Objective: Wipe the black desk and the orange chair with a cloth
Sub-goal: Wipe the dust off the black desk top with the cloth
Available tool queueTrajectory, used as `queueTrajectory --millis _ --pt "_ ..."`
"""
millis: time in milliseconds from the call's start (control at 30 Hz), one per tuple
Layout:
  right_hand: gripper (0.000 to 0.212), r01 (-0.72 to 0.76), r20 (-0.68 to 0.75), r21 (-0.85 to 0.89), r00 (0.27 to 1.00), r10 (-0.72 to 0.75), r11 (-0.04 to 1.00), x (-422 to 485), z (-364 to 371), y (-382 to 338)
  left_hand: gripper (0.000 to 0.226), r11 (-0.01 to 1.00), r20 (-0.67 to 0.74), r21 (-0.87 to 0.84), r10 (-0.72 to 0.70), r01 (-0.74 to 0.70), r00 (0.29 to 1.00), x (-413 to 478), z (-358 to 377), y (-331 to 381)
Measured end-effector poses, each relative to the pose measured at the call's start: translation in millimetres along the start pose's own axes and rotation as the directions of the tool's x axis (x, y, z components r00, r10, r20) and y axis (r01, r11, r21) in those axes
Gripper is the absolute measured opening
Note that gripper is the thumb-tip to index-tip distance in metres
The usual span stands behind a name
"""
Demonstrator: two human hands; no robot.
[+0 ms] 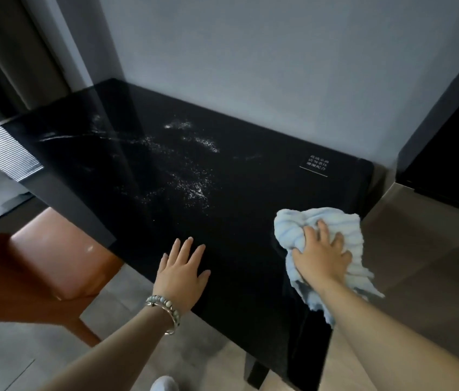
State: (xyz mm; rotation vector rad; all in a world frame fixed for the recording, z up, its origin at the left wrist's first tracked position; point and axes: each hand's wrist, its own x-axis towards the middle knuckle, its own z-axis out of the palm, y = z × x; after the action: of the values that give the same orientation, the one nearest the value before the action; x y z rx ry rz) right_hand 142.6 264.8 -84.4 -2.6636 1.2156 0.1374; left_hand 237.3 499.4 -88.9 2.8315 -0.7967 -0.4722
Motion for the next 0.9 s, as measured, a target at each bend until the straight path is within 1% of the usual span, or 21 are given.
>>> queueTrajectory --millis 67,133,167,200,233,267,300,333,367,400,467,533,567,600,667,700,733,767,800,833,900 --pt "0.048 0.086 -0.033 -0.028 0.996 -0.087 0.996 -32.0 19.3 -32.0 0.062 0.999 0.022 0.032 0.008 -0.009 1.000 16.4 -10.3 -16.4" --pt "0.041 0.304 -0.042 -0.034 0.951 -0.305 0.952 -65.1 34.9 -61.2 0.062 0.998 0.046 0.048 0.042 -0.044 0.998 30.5 -18.4 -32.1" --pt "0.042 0.380 0.004 -0.050 0.925 -0.380 0.924 -74.0 36.4 -71.5 0.063 0.994 0.063 0.071 0.076 -0.080 0.995 35.7 -21.3 -39.7" --pt "0.044 0.413 -0.022 -0.124 0.908 -0.419 0.902 -70.4 36.5 -74.9 0.063 0.987 0.088 0.102 0.117 -0.125 0.989 40.4 -24.3 -46.6" --pt "0.046 0.374 -0.067 -0.178 0.918 -0.391 0.910 -59.1 34.0 -71.6 0.065 0.975 0.128 0.135 0.157 -0.174 0.979 44.3 -26.9 -53.2" --pt "0.048 0.247 -0.089 -0.164 0.961 -0.264 0.955 -46.0 30.8 -63.4 0.068 0.960 0.180 0.167 0.193 -0.223 0.965 47.5 -29.9 -59.0" --pt "0.051 0.023 -0.090 -0.076 0.995 -0.030 0.997 -35.2 24.9 -54.5 0.071 0.942 0.233 0.199 0.224 -0.272 0.946 50.4 -33.7 -63.5" --pt "0.055 -0.189 -0.070 0.017 0.979 0.190 0.982 -30.2 20.0 -49.6 0.075 0.922 0.277 0.225 0.248 -0.314 0.928 53.3 -37.9 -66.6" --pt "0.056 -0.315 -0.072 0.065 0.945 0.320 0.947 -30.4 16.3 -52.2 0.077 0.905 0.310 0.243 0.268 -0.348 0.912 56.2 -42.1 -68.9" --pt "0.057 -0.365 -0.085 0.067 0.925 0.370 0.929 -36.4 17.0 -63.4 0.079 0.891 0.329 0.254 0.286 -0.376 0.900 58.8 -46.5 -70.7" --pt "0.058 -0.275 -0.103 -0.002 0.956 0.274 0.961 -58.1 33.1 -102.6 0.080 0.869 0.324 0.263 0.330 -0.420 0.886 63.8 -53.0 -73.7" --pt "0.055 0.040 -0.080 -0.018 0.996 -0.042 0.999 -77.4 47.5 -135.1 0.077 0.854 0.279 0.249 0.388 -0.457 0.878 67.0 -55.7 -77.2" --pt "0.054 0.160 0.014 -0.054 0.987 -0.160 0.986 -80.1 49.1 -140.1 0.074 0.849 0.247 0.239 0.415 -0.471 0.875 67.7 -56.1 -79.8" --pt "0.052 0.220 0.020 -0.091 0.975 -0.219 0.971 -72.9 50.4 -137.7 0.071 0.846 0.215 0.233 0.436 -0.479 0.874 68.1 -56.6 -83.0" --pt "0.051 0.122 -0.043 -0.104 0.991 -0.127 0.987 -44.2 42.4 -114.4 0.067 0.848 0.170 0.225 0.452 -0.481 0.876 71.2 -57.7 -90.9" --pt "0.053 -0.020 -0.086 -0.083 0.996 0.013 0.996 -29.7 35.8 -101.0 0.068 0.854 0.155 0.222 0.446 -0.470 0.882 73.4 -58.2 -95.8" --pt "0.056 -0.195 -0.102 0.008 0.976 0.195 0.981 -18.9 33.1 -90.4 0.070 0.863 0.142 0.223 0.431 -0.453 0.891 76.3 -58.6 -100.8" --pt "0.060 -0.315 -0.103 0.062 0.942 0.320 0.947 -11.5 28.8 -88.3 0.074 0.874 0.130 0.223 0.411 -0.431 0.902 79.4 -59.1 -105.6" --pt "0.064 -0.355 -0.102 0.059 0.927 0.360 0.933 -9.6 27.4 -95.1 0.077 0.886 0.121 0.224 0.389 -0.407 0.913 82.1 -60.1 -109.7" --pt "0.064 -0.316 -0.089 0.038 0.944 0.318 0.948 -14.8 29.5 -110.0 0.081 0.897 0.113 0.223 0.365 -0.382 0.924 85.2 -60.9 -112.5" --pt "0.057 -0.020 -0.119 -0.026 0.993 0.017 0.999 -33.2 43.1 -146.0 0.091 0.927 0.110 0.203 0.300 -0.317 0.948 92.7 -62.3 -114.9"
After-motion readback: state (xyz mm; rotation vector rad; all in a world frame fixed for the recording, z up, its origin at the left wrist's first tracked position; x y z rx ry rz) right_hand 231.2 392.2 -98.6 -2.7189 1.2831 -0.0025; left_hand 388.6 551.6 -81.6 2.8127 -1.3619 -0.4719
